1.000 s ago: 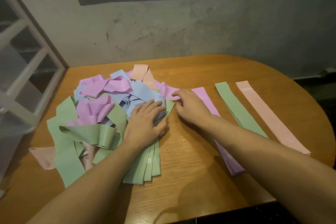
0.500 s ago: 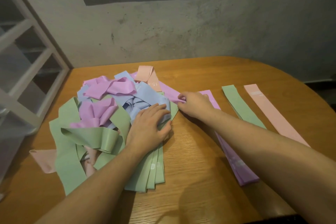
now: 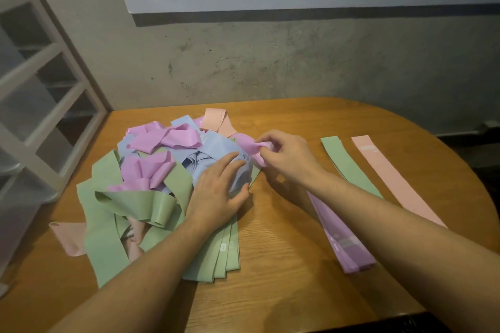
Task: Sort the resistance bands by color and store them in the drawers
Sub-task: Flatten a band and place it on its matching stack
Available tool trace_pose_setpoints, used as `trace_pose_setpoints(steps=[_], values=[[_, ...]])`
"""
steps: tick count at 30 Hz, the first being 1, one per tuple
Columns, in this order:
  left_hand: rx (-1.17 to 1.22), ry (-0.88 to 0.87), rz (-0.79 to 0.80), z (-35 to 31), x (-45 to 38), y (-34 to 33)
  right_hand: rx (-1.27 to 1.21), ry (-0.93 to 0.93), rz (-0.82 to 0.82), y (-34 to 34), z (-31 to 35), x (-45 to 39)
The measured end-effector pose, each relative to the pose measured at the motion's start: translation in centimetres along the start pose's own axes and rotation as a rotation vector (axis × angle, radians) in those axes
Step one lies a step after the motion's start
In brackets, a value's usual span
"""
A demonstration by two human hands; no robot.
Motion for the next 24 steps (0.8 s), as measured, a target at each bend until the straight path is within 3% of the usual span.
trace_pose_setpoints(steps=[7, 11, 17, 20, 24], values=[[0.169, 0.026, -0.035, -0.2, 0.1, 1.0, -0.257, 0.096, -0.014, 2.3, 4.2, 2.8], [0.332, 0.114, -0.106, -0.3, -0.1, 2.3, -0.439, 0.175, 0.047, 3.4, 7.1, 4.4], [0.438, 0.075, -0.106, -2.6, -0.2, 3.6, -0.672, 0.179, 0.137, 3.6, 9.6, 5.9], [0.548, 0.005, 0.004, -4.9, -0.1, 4.1, -0.782, 0.081, 0.150, 3.2, 9.0, 6.2], [0.735, 0.154, 0.179, -5.4, 1.6, 2.7, -0.923, -0.085, 0.173, 3.1, 7.1, 6.5]])
Point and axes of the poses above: each hand's wrist, its own x-axis away from the middle knuckle, its own y-axis out of the back of the hand, z = x × y, the point moved 8 cm from there along -x, towards the middle knuckle, and after that the axes turned 5 degrees about z, right-handed, at the moved point
